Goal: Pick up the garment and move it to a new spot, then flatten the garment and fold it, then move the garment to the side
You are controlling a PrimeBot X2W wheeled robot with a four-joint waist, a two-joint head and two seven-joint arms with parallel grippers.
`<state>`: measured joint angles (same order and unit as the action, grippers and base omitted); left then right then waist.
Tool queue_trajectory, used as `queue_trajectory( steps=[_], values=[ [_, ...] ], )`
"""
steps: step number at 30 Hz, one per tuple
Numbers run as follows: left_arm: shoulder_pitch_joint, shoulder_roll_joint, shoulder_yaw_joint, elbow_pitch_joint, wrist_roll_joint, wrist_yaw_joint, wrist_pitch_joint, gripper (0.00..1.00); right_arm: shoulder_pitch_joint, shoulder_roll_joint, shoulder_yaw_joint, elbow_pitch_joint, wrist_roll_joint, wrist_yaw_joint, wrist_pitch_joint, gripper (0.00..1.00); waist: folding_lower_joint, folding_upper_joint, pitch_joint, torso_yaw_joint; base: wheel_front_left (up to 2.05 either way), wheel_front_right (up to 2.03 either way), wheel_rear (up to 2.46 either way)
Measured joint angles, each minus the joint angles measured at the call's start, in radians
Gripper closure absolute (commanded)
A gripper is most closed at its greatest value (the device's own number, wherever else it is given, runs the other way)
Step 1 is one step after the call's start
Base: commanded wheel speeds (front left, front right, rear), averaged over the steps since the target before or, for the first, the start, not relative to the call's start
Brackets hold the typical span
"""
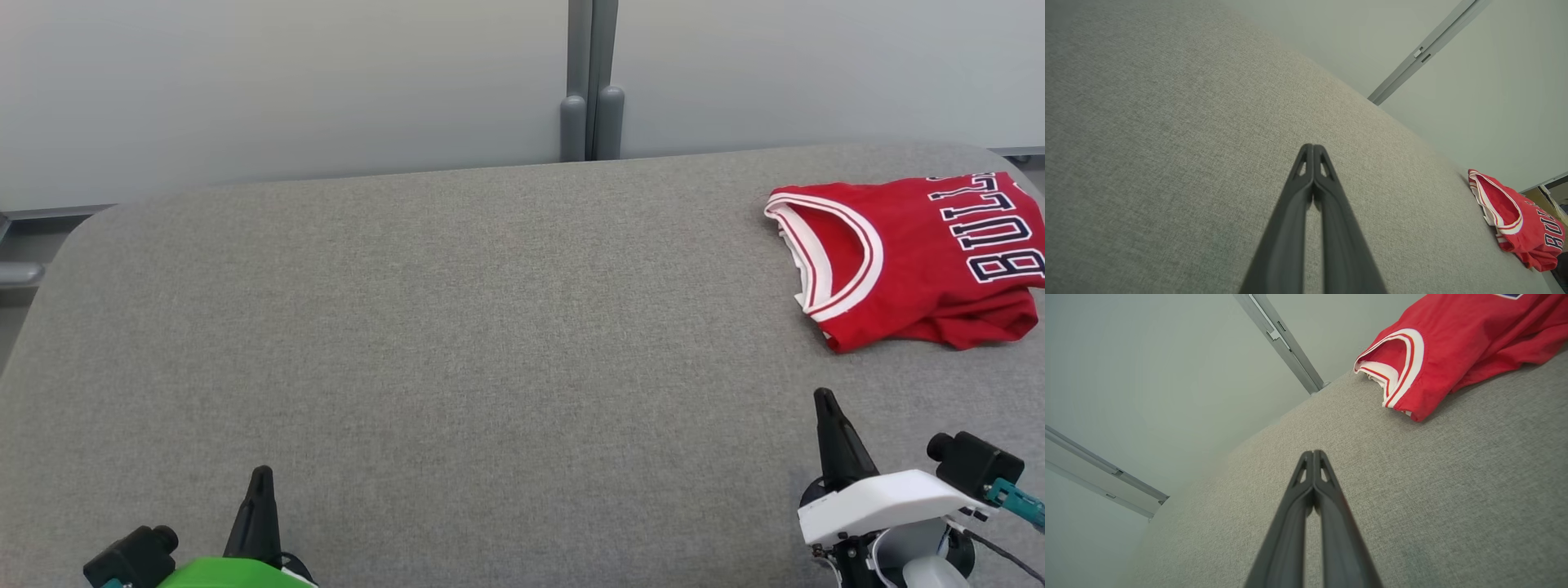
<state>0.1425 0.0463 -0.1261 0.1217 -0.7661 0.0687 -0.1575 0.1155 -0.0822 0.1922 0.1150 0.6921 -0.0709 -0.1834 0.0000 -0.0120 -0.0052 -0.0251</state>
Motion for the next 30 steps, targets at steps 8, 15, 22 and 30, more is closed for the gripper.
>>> queue_trajectory(
  steps=[8, 15, 22, 30],
  values=[
    [-0.022, 0.003, 0.019, 0.010, -0.104, -0.024, 0.027, 1.00, -0.011, -0.008, -0.027, 0.007, 0.116, 0.012, 0.025, 1.00, 0.0000, 0.0000, 0.001, 0.003, 0.00, 0.00, 0.00],
    [-0.034, 0.005, 0.030, 0.027, -0.191, -0.036, 0.044, 1.00, -0.030, -0.011, -0.049, 0.018, 0.216, 0.031, 0.045, 1.00, 0.0000, 0.0000, 0.002, 0.006, 0.00, 0.00, 0.00],
    [-0.056, 0.008, 0.045, 0.036, -0.294, -0.054, 0.074, 1.00, -0.049, -0.013, -0.072, 0.031, 0.329, 0.049, 0.069, 1.00, 0.0000, 0.0000, 0.003, 0.008, 0.00, 0.00, 0.00],
    [-0.071, 0.011, 0.060, 0.055, -0.397, -0.078, 0.096, 1.00, -0.059, -0.014, -0.095, 0.048, 0.441, 0.070, 0.090, 1.00, 0.0000, 0.0000, 0.004, 0.011, 0.00, 0.00, 0.00]
  ],
)
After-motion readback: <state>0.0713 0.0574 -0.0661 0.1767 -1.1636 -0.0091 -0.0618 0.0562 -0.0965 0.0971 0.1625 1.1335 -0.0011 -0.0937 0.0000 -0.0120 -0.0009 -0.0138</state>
